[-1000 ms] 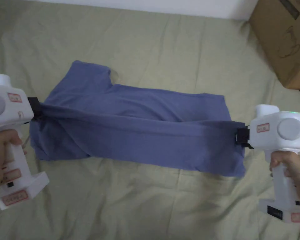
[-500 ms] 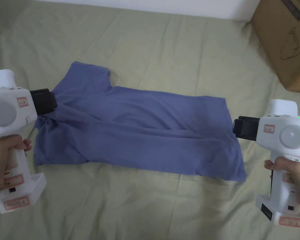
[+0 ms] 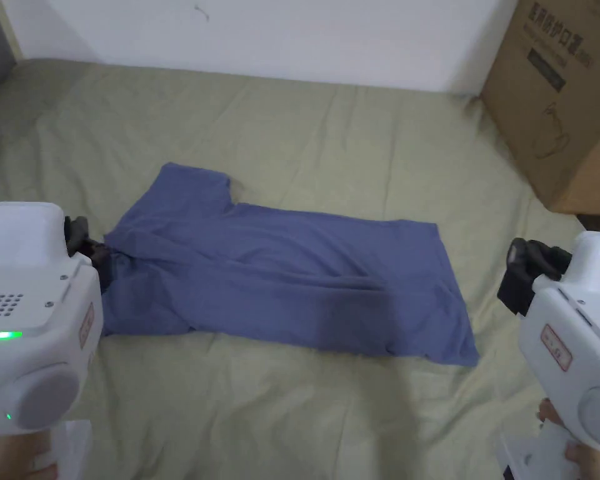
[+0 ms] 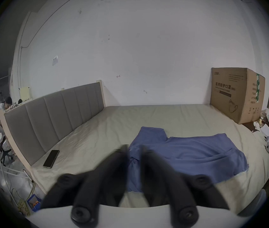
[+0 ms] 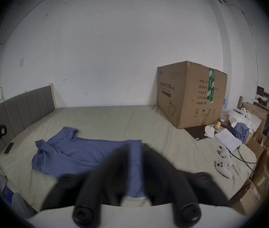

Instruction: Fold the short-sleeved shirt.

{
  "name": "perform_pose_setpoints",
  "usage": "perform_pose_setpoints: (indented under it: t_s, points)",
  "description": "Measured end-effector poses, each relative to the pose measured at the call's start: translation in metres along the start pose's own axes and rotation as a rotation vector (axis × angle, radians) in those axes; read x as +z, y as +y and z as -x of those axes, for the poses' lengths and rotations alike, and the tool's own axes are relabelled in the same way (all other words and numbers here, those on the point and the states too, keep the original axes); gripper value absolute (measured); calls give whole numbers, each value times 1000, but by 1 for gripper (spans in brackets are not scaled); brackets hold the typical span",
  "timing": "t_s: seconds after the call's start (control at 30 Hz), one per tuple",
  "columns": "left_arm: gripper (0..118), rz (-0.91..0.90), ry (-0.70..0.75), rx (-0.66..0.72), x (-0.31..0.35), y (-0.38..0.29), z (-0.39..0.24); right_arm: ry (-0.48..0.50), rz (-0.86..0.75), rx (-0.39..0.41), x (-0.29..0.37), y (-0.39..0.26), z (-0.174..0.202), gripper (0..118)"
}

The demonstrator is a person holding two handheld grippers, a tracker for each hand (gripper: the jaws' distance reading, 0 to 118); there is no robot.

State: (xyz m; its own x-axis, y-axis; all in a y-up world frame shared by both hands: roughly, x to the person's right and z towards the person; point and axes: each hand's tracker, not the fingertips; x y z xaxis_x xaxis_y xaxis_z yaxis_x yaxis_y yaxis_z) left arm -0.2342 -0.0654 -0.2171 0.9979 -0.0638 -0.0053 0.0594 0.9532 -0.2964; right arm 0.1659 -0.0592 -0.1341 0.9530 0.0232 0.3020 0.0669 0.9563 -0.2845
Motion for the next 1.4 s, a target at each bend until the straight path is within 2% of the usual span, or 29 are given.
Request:
perform_pose_setpoints:
  t_s: [0.1,0.33,0.47,0.57,0.6,0.67,0.7,0.73,1.0,1.07,1.13,1.17,1.2,1.23,1.3,1.4]
  points:
    - [0,-6,-22,-11,6,-4,1,51,-14,14,11,2,7,0]
    - [0,68,-57,29,-5,-6,9,69,11,-3,15,0,14,0]
    - [0,189,-13,-21,-39,9,21,82,30,9,10,-2,16,0]
    - [3,343,-46,-1,-78,15,31,90,49,21,4,-4,17,0]
    - [24,399,-45,13,-95,15,34,93,56,20,3,-5,17,0]
    - [78,478,-58,1,-122,9,36,95,70,17,-2,-8,18,0]
    - [100,526,-82,-1,-132,5,33,91,77,14,-4,-10,19,0]
    - [104,576,-102,16,-146,0,33,90,83,13,-6,-12,20,0]
    - [103,858,-27,-57,-214,-55,15,70,168,32,-27,-25,16,0]
    - [93,888,8,-31,-219,-70,12,62,182,29,-30,-28,14,0]
    - [89,883,-25,9,-216,-81,12,50,194,30,-34,-30,11,0]
    - [77,883,-32,20,-215,-87,10,41,204,32,-37,-32,10,0]
    - [43,887,-44,40,-215,-91,9,36,215,33,-40,-33,9,0]
    - [21,880,-37,47,-213,-92,8,35,222,31,-42,-34,8,0]
    - [6,868,-95,110,-210,-90,7,32,233,29,-45,-36,8,0]
    - [5,878,-94,61,-211,-82,11,40,251,24,-53,-35,4,0]
